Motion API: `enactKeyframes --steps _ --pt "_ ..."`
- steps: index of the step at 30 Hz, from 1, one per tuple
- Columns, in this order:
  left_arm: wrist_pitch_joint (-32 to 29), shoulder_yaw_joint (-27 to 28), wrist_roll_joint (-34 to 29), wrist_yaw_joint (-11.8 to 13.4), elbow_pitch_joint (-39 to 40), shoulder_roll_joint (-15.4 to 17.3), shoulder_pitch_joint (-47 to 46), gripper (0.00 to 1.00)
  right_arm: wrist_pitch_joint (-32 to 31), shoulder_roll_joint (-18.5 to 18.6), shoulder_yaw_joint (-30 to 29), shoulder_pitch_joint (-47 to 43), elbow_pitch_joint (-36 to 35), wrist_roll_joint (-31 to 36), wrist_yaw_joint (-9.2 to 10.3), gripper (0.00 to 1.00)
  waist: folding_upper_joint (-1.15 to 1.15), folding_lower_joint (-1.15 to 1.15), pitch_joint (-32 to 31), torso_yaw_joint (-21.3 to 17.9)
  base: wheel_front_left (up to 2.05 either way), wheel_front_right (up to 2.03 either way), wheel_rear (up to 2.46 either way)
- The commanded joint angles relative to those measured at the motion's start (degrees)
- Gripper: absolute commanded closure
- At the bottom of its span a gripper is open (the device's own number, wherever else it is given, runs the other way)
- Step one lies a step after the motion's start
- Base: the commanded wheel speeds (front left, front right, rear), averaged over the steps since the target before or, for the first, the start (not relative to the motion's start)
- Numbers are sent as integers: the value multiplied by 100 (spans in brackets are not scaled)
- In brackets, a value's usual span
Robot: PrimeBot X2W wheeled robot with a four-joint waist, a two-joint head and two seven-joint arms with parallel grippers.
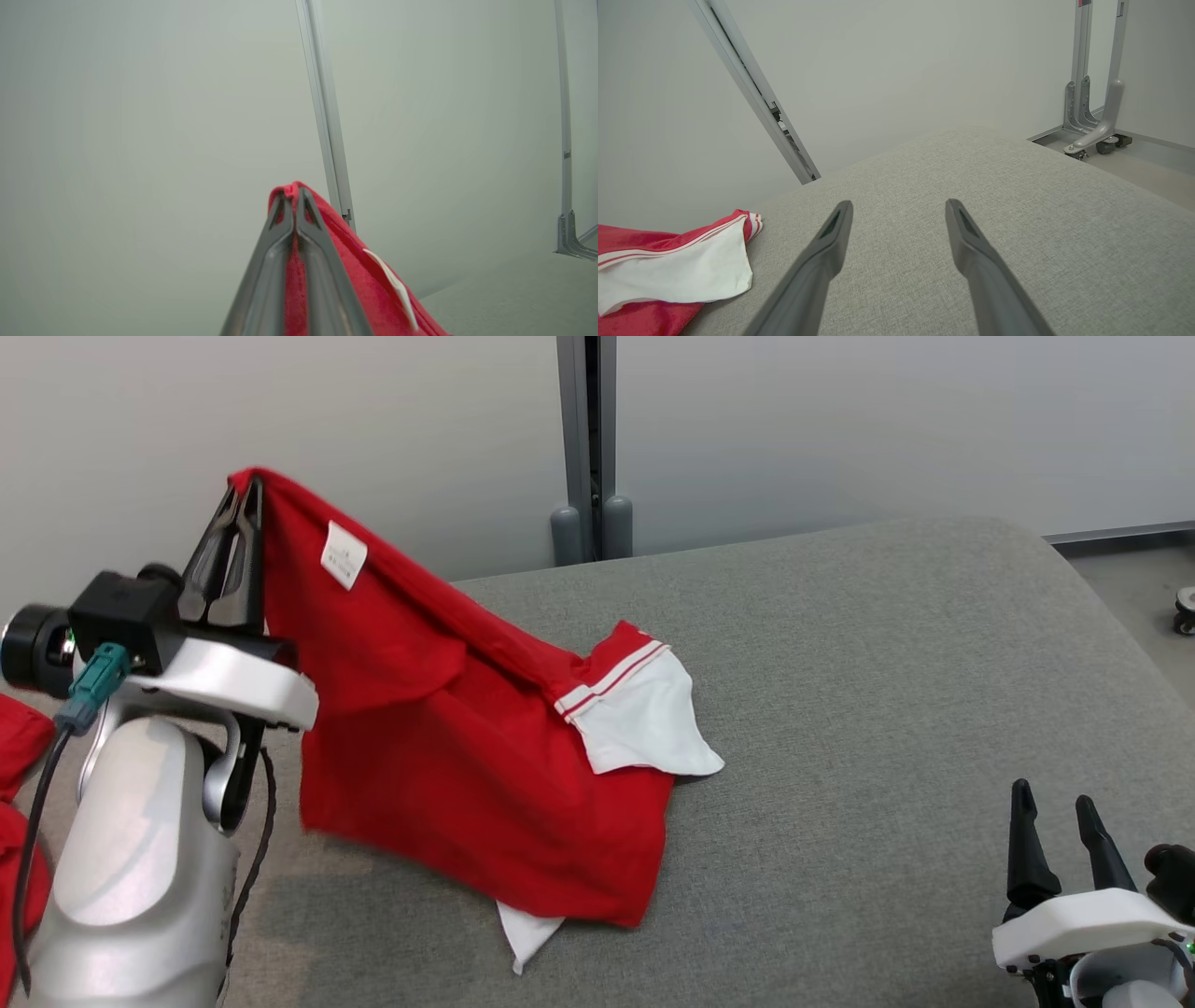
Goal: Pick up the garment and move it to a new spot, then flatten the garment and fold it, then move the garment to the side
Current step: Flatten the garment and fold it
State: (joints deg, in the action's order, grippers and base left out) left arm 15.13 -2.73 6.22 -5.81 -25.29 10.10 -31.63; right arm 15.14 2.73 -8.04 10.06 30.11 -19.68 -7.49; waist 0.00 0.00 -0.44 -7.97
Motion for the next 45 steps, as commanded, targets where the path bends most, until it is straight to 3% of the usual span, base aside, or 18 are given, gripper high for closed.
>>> enactKeyframes --steps 1,5,18,21,25,26,28,31,32,34,40,45 --pt "1 -33 -37 -27 12 -10 -107 100 0 36 -4 50 -15 10 0 0 0 0 33 29 0 0 0" --pt "1 72 71 -55 115 -112 -32 100 0 38 -8 41 2 -11 0 0 0 0 62 70 0 0 0" --pt "2 453 534 -48 -1012 -628 2391 100 0 37 -11 -21 31 29 0 0 0 0 112 297 0 0 0" --pt "2 473 593 48 -1339 -663 2521 100 0 37 16 -13 47 35 0 0 0 0 114 304 0 0 0" --pt "2 631 495 357 -1559 -682 2547 100 0 37 95 -6 68 15 0 0 0 0 106 236 0 0 0" --pt "2 705 469 466 -1584 -669 2550 97 0 37 121 -7 73 5 0 0 0 0 103 207 0 0 0" --pt "2 872 426 640 -1534 -634 2564 60 0 39 138 -18 62 -19 0 0 0 0 90 150 0 0 0" --pt "2 1074 334 834 -1357 -594 2612 55 0 37 167 -51 38 -35 0 0 0 0 70 94 0 0 0" --pt "2 1108 285 875 -1298 -575 2639 46 -1 37 180 -56 30 -32 0 0 0 0 66 78 0 0 0" --pt "2 1195 209 984 -1211 -583 2698 0 0 37 213 -58 4 -28 0 0 0 0 59 50 0 0 0" --pt "2 1357 -106 1245 -812 -495 2809 0 0 33 479 -2 -185 45 0 0 0 0 21 27 0 0 0" --pt "2 1295 -185 1108 -611 -554 2903 0 0 34 899 -2 -409 395 0 0 0 0 21 89 0 0 0"
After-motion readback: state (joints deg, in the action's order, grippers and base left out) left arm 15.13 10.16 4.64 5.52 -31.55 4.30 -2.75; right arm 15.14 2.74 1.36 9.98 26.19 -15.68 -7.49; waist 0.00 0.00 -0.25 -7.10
